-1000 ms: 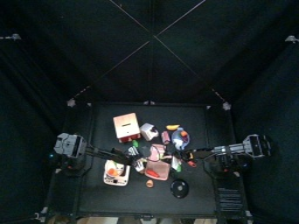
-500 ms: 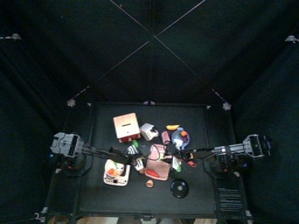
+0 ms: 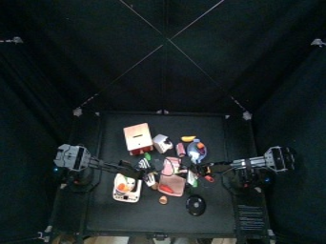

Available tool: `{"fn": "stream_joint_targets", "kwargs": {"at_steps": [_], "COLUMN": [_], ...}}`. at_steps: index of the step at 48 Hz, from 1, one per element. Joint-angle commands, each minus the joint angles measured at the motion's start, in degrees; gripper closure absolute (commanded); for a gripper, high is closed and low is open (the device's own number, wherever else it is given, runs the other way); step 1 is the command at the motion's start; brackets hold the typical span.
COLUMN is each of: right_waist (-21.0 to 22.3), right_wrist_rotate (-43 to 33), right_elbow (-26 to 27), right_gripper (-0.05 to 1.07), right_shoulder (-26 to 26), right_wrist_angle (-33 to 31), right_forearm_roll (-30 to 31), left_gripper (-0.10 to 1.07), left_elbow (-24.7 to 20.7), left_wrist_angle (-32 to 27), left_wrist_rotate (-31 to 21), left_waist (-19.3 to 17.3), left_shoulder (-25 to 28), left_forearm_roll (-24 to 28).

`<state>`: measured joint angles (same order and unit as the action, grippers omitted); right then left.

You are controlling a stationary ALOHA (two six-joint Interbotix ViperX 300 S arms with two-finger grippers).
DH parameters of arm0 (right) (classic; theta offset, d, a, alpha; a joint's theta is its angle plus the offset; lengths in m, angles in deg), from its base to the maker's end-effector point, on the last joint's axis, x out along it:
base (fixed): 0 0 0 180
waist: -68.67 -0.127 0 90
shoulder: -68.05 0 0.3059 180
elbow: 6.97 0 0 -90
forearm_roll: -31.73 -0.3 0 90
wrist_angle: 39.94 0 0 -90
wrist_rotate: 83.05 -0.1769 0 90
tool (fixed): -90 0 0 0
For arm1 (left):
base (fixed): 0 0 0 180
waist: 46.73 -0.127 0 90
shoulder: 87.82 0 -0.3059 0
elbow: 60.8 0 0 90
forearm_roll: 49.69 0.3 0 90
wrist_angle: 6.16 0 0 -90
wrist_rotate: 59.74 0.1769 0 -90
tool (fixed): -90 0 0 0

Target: Grab other starfruit half

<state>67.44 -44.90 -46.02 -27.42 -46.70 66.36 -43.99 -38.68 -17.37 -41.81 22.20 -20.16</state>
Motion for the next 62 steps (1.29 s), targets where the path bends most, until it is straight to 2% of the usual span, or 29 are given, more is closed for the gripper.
{"fn": "stream_joint_targets", "kwargs": {"at_steps": [1,11,20,26,33,52,62], "right_waist": [0.18,0.18,0.09,0.0,0.0,-0.09,-0.18], "right_wrist_rotate": [-0.09,-0.18,-0.18,-0.18,-0.18,-0.18,-0.18], "right_elbow": [0.7,0.7,0.53,0.53,0.53,0.53,0.97], "right_gripper": [0.43,0.43,0.43,0.43,0.43,0.43,0.43], "right_shoulder": [-0.62,-0.53,-0.44,-0.09,0.0,0.79,1.93], "right_wrist_angle": [0.26,0.26,0.26,0.18,0.18,0.18,0.0], "right_forearm_roll": [-0.09,-0.09,-0.09,-0.09,-0.09,-0.09,-0.35], "left_gripper": [0.18,0.15,0.06,0.01,0.01,0.01,0.01], "left_elbow": [-1.49,-2.81,-3.87,-4.57,-4.83,-2.81,0.35], "left_wrist_angle": [0.18,0.26,0.35,0.35,0.35,-0.09,-2.2], "left_wrist_rotate": [0.79,3.16,3.96,4.04,4.04,3.78,4.13], "left_waist": [0.09,0.0,0.0,0.0,-0.18,-0.09,0.35], "left_shoulder": [0.09,1.14,2.2,1.93,0.7,-3.78,-7.03], "left_forearm_roll": [-0.44,-2.02,-2.46,-2.29,-2.2,-1.93,-1.93]}}
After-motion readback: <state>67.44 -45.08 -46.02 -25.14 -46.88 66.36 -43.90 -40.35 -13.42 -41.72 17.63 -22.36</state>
